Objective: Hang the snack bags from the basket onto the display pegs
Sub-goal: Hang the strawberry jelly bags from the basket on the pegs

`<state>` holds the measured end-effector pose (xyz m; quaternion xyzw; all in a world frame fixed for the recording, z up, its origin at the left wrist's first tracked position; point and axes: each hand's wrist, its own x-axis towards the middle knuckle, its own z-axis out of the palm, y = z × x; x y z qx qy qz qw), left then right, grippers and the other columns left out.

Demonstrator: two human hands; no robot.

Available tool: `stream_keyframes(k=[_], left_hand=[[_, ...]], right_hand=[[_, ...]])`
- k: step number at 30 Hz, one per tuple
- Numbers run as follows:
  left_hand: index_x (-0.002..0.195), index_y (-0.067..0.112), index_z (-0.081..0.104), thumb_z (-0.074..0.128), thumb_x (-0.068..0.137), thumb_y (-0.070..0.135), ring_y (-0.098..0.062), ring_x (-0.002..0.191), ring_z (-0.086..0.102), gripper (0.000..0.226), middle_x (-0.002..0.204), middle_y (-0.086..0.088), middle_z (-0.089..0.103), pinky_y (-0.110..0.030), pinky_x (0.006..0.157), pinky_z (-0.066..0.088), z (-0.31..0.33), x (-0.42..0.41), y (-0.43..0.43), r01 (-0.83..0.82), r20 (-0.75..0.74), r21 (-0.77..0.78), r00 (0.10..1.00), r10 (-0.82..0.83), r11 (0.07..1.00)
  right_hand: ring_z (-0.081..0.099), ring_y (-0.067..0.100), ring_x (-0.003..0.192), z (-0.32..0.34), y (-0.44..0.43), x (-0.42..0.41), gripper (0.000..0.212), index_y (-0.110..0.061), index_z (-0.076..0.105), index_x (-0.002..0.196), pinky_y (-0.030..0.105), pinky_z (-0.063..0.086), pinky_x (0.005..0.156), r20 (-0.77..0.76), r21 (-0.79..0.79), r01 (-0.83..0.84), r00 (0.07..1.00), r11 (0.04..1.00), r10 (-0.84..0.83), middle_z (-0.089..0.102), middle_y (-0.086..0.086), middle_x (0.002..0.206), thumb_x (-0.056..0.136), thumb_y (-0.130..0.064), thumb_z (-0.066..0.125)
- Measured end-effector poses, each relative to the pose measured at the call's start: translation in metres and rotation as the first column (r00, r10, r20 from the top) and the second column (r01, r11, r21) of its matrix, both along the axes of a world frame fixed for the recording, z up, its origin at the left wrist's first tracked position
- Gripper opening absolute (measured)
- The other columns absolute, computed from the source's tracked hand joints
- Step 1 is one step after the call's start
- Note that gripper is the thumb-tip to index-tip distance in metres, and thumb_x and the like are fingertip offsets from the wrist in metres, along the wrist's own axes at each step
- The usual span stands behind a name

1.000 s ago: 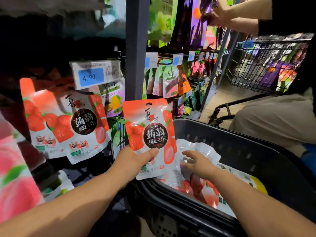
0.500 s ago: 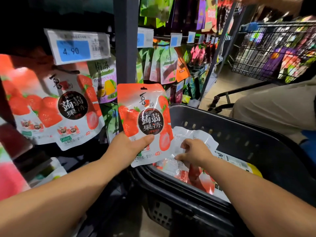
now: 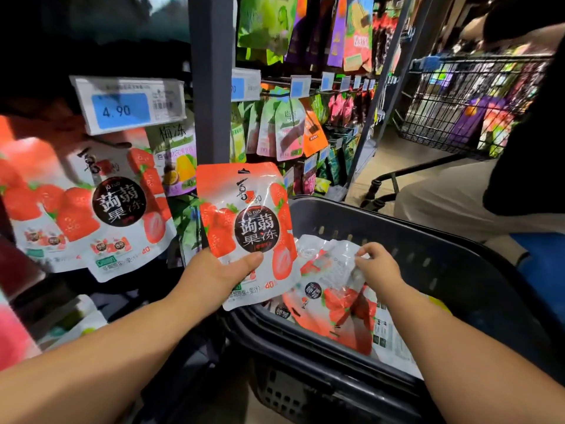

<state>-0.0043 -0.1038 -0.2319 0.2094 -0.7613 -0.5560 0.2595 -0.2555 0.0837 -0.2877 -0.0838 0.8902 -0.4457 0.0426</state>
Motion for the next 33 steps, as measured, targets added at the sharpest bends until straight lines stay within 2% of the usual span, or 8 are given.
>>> stream_keyframes(k=[5, 7, 10, 14, 19, 22, 27, 33], left_hand=[[0.079, 0.03, 0.068, 0.073, 0.085, 0.022, 0.014, 0.063, 0.062, 0.012, 0.065, 0.028, 0.068, -0.008, 0.062, 0.044, 0.0, -0.001, 0.003, -0.006, -0.007, 0.014, 1.0, 0.006, 1.0], [0.079, 0.028, 0.069, 0.073, 0.085, 0.02, 0.014, 0.062, 0.061, 0.011, 0.065, 0.027, 0.069, -0.004, 0.059, 0.043, 0.0, -0.001, 0.005, 0.0, -0.013, 0.018, 1.0, 0.0, 1.0], [0.079, 0.025, 0.068, 0.073, 0.086, 0.018, 0.014, 0.058, 0.06, 0.011, 0.06, 0.025, 0.067, 0.0, 0.054, 0.039, 0.001, -0.001, 0.008, 0.014, -0.025, 0.025, 1.0, -0.014, 1.0], [0.078, 0.026, 0.069, 0.073, 0.086, 0.021, 0.012, 0.059, 0.061, 0.01, 0.062, 0.023, 0.069, -0.001, 0.054, 0.04, 0.002, -0.002, 0.011, 0.032, -0.002, 0.015, 0.999, -0.032, 0.999], [0.081, 0.033, 0.067, 0.073, 0.084, 0.025, 0.013, 0.059, 0.06, 0.01, 0.064, 0.028, 0.067, -0.005, 0.056, 0.039, 0.002, -0.003, 0.013, 0.057, 0.013, -0.017, 0.998, -0.057, 0.998], [0.072, 0.029, 0.063, 0.071, 0.087, 0.021, 0.011, 0.049, 0.056, 0.019, 0.052, 0.025, 0.062, -0.006, 0.052, 0.038, 0.005, -0.002, 0.016, 0.07, 0.036, -0.083, 0.997, -0.068, 0.994], [0.066, 0.03, 0.059, 0.071, 0.088, 0.02, 0.012, 0.047, 0.054, 0.027, 0.046, 0.023, 0.059, -0.003, 0.05, 0.037, 0.006, -0.002, 0.015, 0.089, 0.079, -0.143, 0.994, -0.078, 0.986], [0.071, 0.036, 0.063, 0.075, 0.083, 0.028, 0.007, 0.063, 0.061, 0.019, 0.059, 0.03, 0.065, -0.009, 0.06, 0.04, 0.004, 0.003, -0.002, 0.099, 0.142, -0.173, 0.987, -0.074, 0.98]], right_hand=[[0.05, 0.02, 0.059, 0.008, 0.018, -0.007, 0.027, -0.022, 0.062, 0.09, 0.03, 0.046, 0.058, 0.042, -0.219, 0.304, 0.952, 0.927, -0.302, 0.061, 0.01, 0.087, 0.09, -0.003, 0.044], [0.053, 0.022, 0.064, 0.009, 0.022, -0.008, 0.032, -0.019, 0.064, 0.093, 0.038, 0.056, 0.068, 0.127, -0.251, 0.343, 0.939, 0.905, -0.32, 0.058, 0.009, 0.088, 0.09, 0.001, 0.039], [0.063, 0.032, 0.083, -0.001, 0.026, -0.011, 0.019, -0.018, 0.061, 0.082, 0.053, 0.059, 0.081, 0.22, -0.141, 0.153, 0.968, 0.978, -0.12, 0.062, 0.013, 0.097, 0.087, 0.0, 0.056], [0.061, 0.024, 0.077, -0.005, 0.024, -0.003, 0.024, -0.019, 0.058, 0.083, 0.046, 0.056, 0.08, 0.215, 0.1, -0.123, 0.972, 0.987, 0.099, 0.063, 0.006, 0.087, 0.076, -0.018, 0.081], [0.056, 0.018, 0.085, 0.005, 0.019, 0.009, 0.054, -0.027, 0.048, 0.098, 0.03, 0.044, 0.067, 0.149, 0.474, -0.266, 0.964, 0.839, 0.222, 0.057, -0.004, 0.092, 0.066, -0.046, 0.088], [0.052, 0.023, 0.101, 0.007, 0.016, 0.017, 0.073, -0.03, 0.048, 0.11, 0.034, 0.049, 0.081, 0.037, 0.649, -0.225, 0.963, 0.726, 0.266, 0.05, 0.002, 0.111, 0.056, -0.057, 0.089], [0.023, 0.027, 0.141, 0.002, 0.009, 0.025, 0.064, -0.026, 0.057, 0.115, 0.035, 0.035, 0.107, -0.223, 0.691, -0.168, 0.876, 0.703, 0.428, 0.027, 0.006, 0.149, 0.062, -0.047, 0.088], [0.029, 0.019, 0.138, -0.004, -0.014, 0.036, 0.045, -0.03, 0.06, 0.122, 0.038, 0.029, 0.108, -0.239, 0.7, -0.276, 0.778, 0.658, 0.581, 0.045, -0.006, 0.14, 0.081, -0.043, 0.073]])
